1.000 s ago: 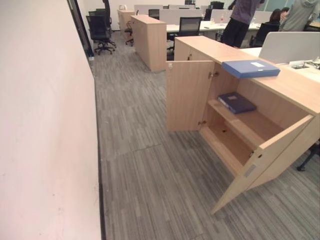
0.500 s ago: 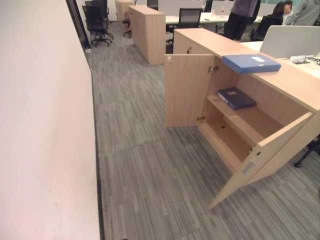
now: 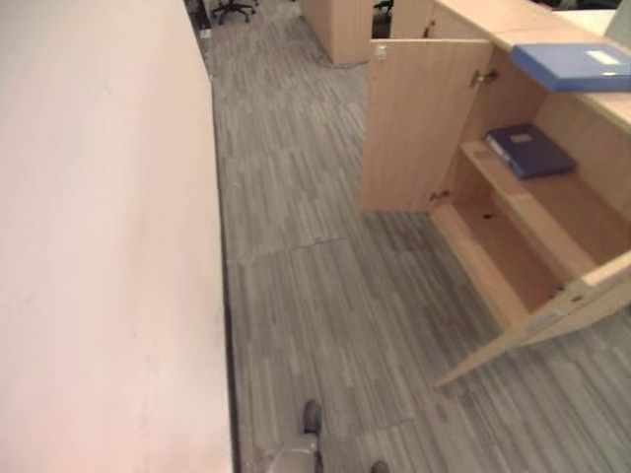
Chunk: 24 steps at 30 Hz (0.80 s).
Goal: Put the empty folder in the office cabinet
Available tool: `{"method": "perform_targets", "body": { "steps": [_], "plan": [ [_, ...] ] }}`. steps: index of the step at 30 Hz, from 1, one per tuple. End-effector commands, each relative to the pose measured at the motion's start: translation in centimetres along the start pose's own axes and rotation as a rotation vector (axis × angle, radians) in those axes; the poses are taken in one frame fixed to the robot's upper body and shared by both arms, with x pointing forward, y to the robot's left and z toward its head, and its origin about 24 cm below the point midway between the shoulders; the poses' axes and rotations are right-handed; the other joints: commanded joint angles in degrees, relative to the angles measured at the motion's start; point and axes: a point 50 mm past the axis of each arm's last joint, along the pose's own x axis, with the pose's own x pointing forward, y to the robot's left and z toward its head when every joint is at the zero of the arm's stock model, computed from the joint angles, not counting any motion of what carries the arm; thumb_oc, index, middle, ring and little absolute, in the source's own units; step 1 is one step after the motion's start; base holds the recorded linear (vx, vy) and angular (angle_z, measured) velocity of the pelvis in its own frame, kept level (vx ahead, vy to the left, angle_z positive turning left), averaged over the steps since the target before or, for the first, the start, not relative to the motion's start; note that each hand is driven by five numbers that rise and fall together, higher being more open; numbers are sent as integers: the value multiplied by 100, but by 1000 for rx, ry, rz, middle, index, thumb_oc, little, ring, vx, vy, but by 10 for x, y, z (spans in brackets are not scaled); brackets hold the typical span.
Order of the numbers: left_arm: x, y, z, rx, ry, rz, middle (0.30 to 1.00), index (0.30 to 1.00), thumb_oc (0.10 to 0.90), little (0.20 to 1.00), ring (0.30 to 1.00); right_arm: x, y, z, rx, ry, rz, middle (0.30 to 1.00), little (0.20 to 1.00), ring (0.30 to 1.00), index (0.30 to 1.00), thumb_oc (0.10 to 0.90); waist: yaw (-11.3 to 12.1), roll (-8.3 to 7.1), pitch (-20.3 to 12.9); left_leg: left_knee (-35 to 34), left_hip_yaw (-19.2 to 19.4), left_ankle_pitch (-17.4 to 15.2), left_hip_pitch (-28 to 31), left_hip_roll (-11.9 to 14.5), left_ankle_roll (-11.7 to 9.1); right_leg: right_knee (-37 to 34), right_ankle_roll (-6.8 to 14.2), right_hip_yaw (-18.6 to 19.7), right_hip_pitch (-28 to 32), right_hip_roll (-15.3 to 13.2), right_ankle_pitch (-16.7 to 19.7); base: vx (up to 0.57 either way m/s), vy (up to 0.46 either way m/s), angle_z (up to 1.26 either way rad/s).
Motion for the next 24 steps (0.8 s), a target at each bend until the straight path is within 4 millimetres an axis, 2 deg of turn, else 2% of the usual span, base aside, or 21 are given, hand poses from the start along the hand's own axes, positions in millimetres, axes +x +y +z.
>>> {"method": "perform_targets", "body": {
  "steps": [1, 4, 6, 7, 9, 10, 12, 13, 15, 17, 18, 21, 22, 24],
  "plan": [
    [0, 9, 12, 28, -45, 27, 900, 900, 800, 900, 900, 0, -1, 5, 3, -7, 0, 900, 900, 900, 900, 800, 128, -366, -423, 885, 157, -222, -762, -292, 295, 202, 340, -79, 286, -201, -677, 297, 251, -29],
    [0, 13, 11, 25, -41, 33, 900, 900, 800, 900, 900, 0, 1, 2, -13, 9, 16, 900, 900, 900, 900, 800, 215, -409, -587, 1050, 322, -474, -735, -453, 464, 461, 594, -186, 211, -595, -603, 285, 261, -29],
    [0, 14, 12, 22, -43, 39, 900, 900, 800, 900, 900, 0, -1, 5, -8, -3, 14, 900, 900, 900, 900, 800, 277, -385, -633, 1013, 420, -639, -593, -579, 592, 1015, 752, -296, -22, -835, -463, 212, 273, 0],
    [0, 15, 14, 21, -46, 40, 900, 900, 800, 900, 900, 0, -3, 9, 0, -15, 11, 900, 900, 900, 900, 800, 289, -354, -624, 1000, 457, -728, -502, -663, 668, 1465, 805, -359, -212, -977, -219, 172, 294, -14],
    [0, 18, 15, 23, -46, 46, 900, 900, 800, 900, 900, -1, -7, 15, 13, -32, 1, 900, 900, 900, 900, 800, 233, -260, -536, 968, 414, -856, -255, -828, 851, 2462, 725, -388, -607, -1200, 350, 181, 353, -15],
    [0, 22, 13, 29, -34, 58, 900, 900, 800, 900, 900, -1, -9, 22, 20, -61, -15, 900, 900, 900, 900, 800, 127, -160, -405, 903, 335, -988, 113, -977, 1015, 3331, 557, -475, -869, -1396, 750, 239, 380, 9],
    [-1, 26, 9, 27, -24, 66, 900, 900, 800, 900, 900, -2, -10, 30, 28, -93, -22, 900, 900, 900, 900, 800, 52, -59, -343, 791, 257, -1072, 411, -977, 1084, 3834, 453, -568, -1216, -1452, 832, 228, 234, 41],
    [-1, 28, 7, 34, -15, 70, 900, 900, 800, 900, 900, -2, -8, 36, 2, -117, -22, 900, 900, 900, 900, 800, 13, -4, -298, 747, 186, -1094, 536, -931, 1085, 3899, 374, -604, -1429, -1355, 666, 171, 64, 34],
    [-2, 32, 6, 48, -8, 84, 900, 900, 800, 900, 900, -4, -9, 48, -13, -160, -29, 900, 900, 900, 900, 800, -79, 55, -169, 710, 54, -1155, 768, -820, 1044, 3453, 287, -760, -1746, -1081, 170, 185, -24, 19],
    [-2, 32, 5, 47, -5, 86, 900, 900, 800, 900, 900, -4, -9, 52, -2, -173, -29, 900, 900, 900, 900, 800, -105, 41, -136, 714, 15, -1197, 834, -801, 1018, 3202, 292, -824, -1798, -1013, 87, 168, -83, 17],
    [-2, 33, 4, 42, -2, 87, 900, 900, 800, 900, 900, -5, -10, 55, 24, -189, -27, 900, 900, 900, 900, 800, -159, -37, -78, 714, -67, -1286, 985, -823, 973, 2472, 371, -892, -1935, -874, 206, 182, -104, 18],
    [-2, 33, 2, 37, 4, 86, 900, 900, 800, 900, 900, -5, -10, 55, 31, -192, -24, 900, 900, 900, 900, 800, -196, -93, -41, 730, -107, -1354, 1074, -836, 942, 2051, 435, -900, -1924, -822, 303, 191, -114, 14],
    [-2, 32, 3, 27, -1, 87, 900, 900, 800, 900, 900, -5, -10, 58, 30, -200, -23, 900, 900, 900, 900, 800, -267, -254, 11, 797, -170, -1565, 1286, -895, 856, 1070, 629, -976, -2164, -771, 712, 329, -177, 11],
    [-2, 33, 2, 22, 3, 92, 900, 900, 800, 900, 900, -5, -8, 57, 36, -198, -19, 900, 900, 900, 900, 800, -290, -288, 24, 817, -199, -1644, 1377, -884, 826, 836, 670, -1002, -2183, -744, 817, 251, -129, 4]
  ]
}}
